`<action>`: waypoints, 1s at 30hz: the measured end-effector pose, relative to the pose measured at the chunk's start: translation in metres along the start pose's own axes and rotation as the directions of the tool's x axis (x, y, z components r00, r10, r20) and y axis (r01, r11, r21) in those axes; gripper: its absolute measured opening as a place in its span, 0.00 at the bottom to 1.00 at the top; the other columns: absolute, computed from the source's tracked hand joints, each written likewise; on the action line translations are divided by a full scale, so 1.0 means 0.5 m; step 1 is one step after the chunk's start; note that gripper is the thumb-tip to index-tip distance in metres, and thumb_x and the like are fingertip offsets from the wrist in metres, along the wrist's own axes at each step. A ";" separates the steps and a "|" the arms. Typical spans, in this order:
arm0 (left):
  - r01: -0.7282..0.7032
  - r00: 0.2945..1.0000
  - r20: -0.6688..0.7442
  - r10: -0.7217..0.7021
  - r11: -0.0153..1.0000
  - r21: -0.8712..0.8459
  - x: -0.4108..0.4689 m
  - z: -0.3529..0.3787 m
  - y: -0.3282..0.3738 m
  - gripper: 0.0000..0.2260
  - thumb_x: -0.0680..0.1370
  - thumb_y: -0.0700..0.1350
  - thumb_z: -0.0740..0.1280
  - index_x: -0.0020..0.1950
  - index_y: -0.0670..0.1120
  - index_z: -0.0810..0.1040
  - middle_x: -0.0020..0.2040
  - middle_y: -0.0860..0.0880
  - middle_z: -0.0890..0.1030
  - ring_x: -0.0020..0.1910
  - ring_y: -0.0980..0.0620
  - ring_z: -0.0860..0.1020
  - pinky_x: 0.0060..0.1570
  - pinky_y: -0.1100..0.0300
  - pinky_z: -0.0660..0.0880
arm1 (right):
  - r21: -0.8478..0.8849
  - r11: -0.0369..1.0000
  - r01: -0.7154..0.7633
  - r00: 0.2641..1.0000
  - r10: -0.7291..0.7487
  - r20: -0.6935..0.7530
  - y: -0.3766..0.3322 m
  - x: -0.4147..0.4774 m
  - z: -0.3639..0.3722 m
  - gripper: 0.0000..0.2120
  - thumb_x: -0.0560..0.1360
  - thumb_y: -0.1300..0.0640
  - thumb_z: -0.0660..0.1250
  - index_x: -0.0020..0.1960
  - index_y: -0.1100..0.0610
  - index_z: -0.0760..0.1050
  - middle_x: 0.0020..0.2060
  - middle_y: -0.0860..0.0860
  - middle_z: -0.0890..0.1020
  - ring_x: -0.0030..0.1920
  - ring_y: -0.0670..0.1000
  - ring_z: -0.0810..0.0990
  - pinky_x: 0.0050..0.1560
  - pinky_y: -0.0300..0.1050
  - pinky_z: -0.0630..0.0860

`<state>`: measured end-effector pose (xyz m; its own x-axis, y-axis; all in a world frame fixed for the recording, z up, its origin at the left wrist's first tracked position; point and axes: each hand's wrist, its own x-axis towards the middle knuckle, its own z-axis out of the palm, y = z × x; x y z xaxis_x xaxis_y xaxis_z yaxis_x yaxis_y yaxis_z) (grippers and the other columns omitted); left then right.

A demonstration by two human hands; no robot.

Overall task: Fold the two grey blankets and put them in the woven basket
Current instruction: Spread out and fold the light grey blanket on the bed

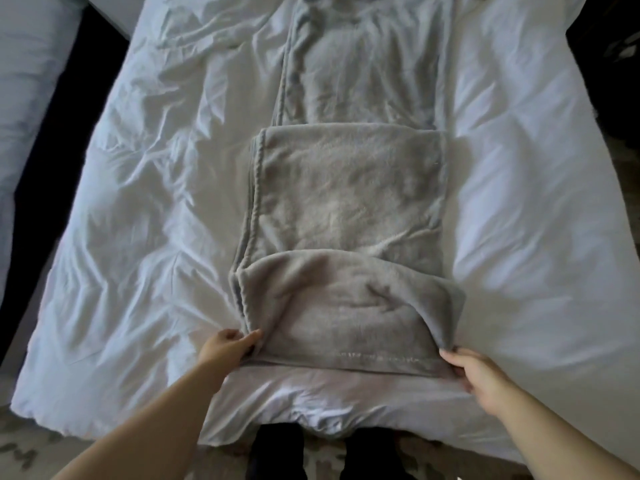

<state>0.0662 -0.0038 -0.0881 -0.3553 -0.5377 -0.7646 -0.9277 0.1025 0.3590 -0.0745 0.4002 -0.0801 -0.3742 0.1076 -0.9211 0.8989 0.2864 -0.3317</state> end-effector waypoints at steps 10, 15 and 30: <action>-0.145 0.987 0.009 0.158 0.877 0.458 -0.012 0.028 0.017 0.20 0.69 0.57 0.72 0.52 0.46 0.74 0.54 0.44 0.75 0.53 0.42 0.76 0.50 0.54 0.73 | -0.471 0.873 0.128 0.942 -0.256 -0.217 0.003 -0.003 0.000 0.23 0.66 0.58 0.77 0.59 0.58 0.75 0.50 0.59 0.81 0.49 0.59 0.80 0.44 0.46 0.74; 0.029 0.973 -0.231 0.031 0.968 0.250 -0.009 0.045 0.024 0.14 0.78 0.45 0.60 0.49 0.36 0.79 0.49 0.35 0.81 0.51 0.36 0.79 0.47 0.53 0.71 | -0.588 0.808 0.032 0.881 -0.300 -0.365 -0.023 0.007 0.000 0.11 0.73 0.55 0.69 0.48 0.63 0.81 0.42 0.62 0.82 0.44 0.63 0.79 0.45 0.52 0.75; -0.304 0.817 -0.025 0.576 0.393 -0.868 -0.275 -0.478 0.799 0.16 0.82 0.48 0.54 0.39 0.44 0.72 0.21 0.46 0.70 0.16 0.50 0.69 0.19 0.65 0.67 | 0.630 0.531 0.567 0.746 -0.655 -0.119 -0.793 -0.569 -0.129 0.10 0.79 0.56 0.62 0.39 0.56 0.71 0.19 0.50 0.78 0.19 0.47 0.77 0.20 0.33 0.72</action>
<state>-0.2282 -0.0889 0.2883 -0.8218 -0.4014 -0.4044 -0.1571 -0.5227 0.8379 -0.3392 0.3177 0.3263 -0.8951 0.0062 -0.4459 0.4091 -0.3865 -0.8266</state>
